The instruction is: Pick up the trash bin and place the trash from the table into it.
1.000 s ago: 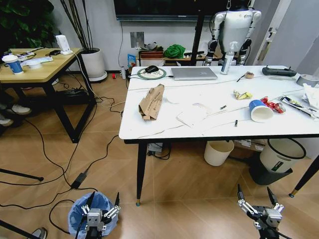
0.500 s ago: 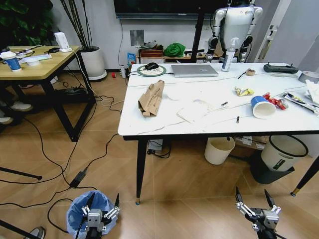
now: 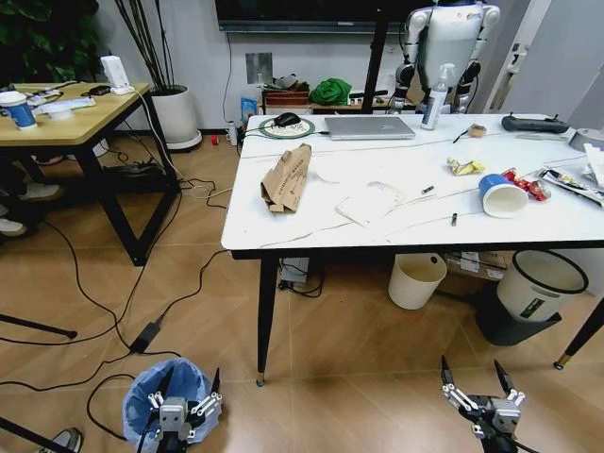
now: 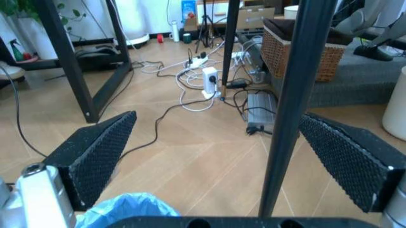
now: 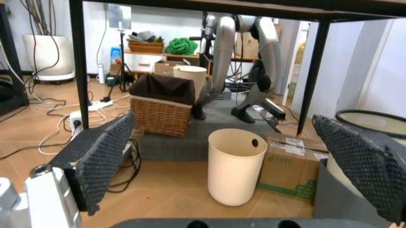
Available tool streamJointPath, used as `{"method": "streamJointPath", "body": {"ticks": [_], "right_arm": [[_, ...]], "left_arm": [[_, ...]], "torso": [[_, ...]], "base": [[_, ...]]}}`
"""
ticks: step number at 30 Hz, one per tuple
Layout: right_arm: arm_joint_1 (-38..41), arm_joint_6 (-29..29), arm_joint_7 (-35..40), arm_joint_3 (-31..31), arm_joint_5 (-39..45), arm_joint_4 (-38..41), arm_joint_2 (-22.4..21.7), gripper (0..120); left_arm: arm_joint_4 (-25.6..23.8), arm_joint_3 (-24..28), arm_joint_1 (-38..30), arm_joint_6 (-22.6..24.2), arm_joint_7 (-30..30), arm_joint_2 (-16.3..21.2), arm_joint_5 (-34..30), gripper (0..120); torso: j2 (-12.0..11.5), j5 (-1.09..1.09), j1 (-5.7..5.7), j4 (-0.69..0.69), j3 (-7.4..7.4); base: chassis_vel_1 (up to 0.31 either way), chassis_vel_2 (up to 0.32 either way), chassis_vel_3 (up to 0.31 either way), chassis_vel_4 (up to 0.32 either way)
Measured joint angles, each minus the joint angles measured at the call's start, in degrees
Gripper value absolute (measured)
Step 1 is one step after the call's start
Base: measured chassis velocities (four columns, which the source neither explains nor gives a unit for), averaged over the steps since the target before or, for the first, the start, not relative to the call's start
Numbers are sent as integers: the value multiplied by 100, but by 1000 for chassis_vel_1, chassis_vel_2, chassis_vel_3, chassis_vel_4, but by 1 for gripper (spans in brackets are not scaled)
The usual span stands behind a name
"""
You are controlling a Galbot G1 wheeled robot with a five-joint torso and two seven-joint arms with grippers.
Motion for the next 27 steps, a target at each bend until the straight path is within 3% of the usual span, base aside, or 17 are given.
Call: {"method": "streamJointPath", "body": {"ticks": [27], "right_arm": [[31, 45, -9, -25, -2, -7, 0, 100]], "left_arm": [[87, -10, 66, -3, -12, -45, 66, 100]], "torso": [[-641, 0, -245, 0, -395]], "base": [[0, 0, 0, 0]]}}
